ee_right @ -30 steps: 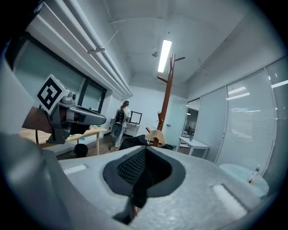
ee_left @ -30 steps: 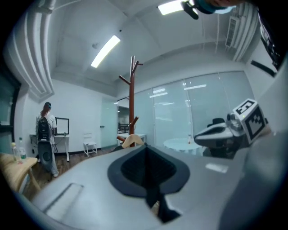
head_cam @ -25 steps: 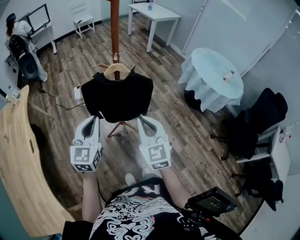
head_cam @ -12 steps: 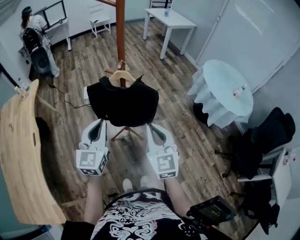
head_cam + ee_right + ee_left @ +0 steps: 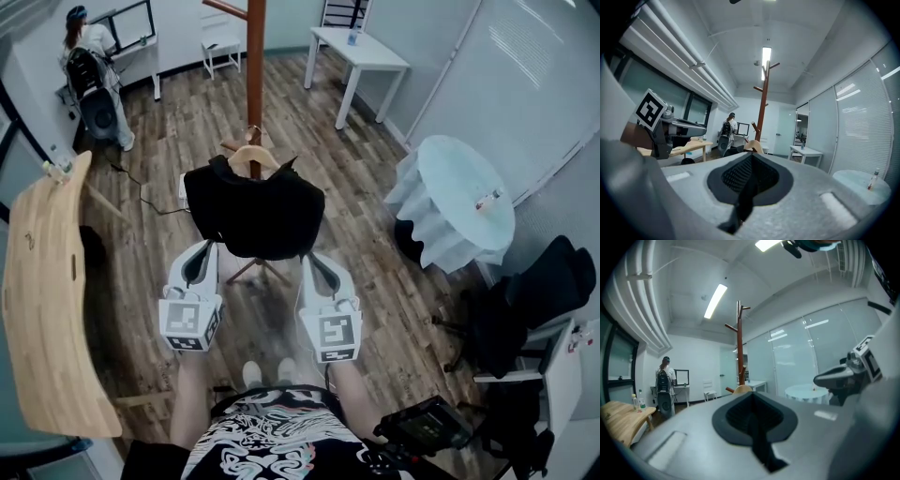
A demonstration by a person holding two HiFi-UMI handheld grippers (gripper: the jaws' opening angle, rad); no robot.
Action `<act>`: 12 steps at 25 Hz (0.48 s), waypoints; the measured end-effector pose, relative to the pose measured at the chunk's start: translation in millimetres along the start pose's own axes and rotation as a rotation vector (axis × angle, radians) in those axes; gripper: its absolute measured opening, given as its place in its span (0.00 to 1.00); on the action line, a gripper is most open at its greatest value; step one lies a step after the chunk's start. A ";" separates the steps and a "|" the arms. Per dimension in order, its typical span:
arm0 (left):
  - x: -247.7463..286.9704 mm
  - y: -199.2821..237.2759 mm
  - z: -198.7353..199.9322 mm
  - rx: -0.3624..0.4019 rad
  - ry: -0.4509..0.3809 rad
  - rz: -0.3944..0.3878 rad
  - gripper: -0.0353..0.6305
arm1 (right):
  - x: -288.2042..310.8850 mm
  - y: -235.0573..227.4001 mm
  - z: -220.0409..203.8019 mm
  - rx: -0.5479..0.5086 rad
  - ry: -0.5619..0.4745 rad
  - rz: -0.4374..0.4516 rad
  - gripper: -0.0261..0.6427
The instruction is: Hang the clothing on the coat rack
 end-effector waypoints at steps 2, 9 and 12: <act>-1.8 -0.6 0.8 0.004 0.002 0.009 0.04 | -0.6 0.7 1.8 -0.004 -0.003 0.010 0.04; -4.8 -5.4 3.9 -0.006 -0.011 0.014 0.04 | -2.4 3.8 7.2 -0.014 -0.017 0.026 0.04; -4.6 -7.2 6.2 0.000 -0.013 0.008 0.04 | -2.7 3.5 8.7 -0.015 -0.020 0.030 0.04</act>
Point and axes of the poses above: the fingertips, and each gripper's own axes: x forward along the fingers, y to its left, z out of its top, the point moved 2 cm from there along -x, backward along the fingers, and after that the axes turned 6 degrees about -y, right-handed, at the moved point
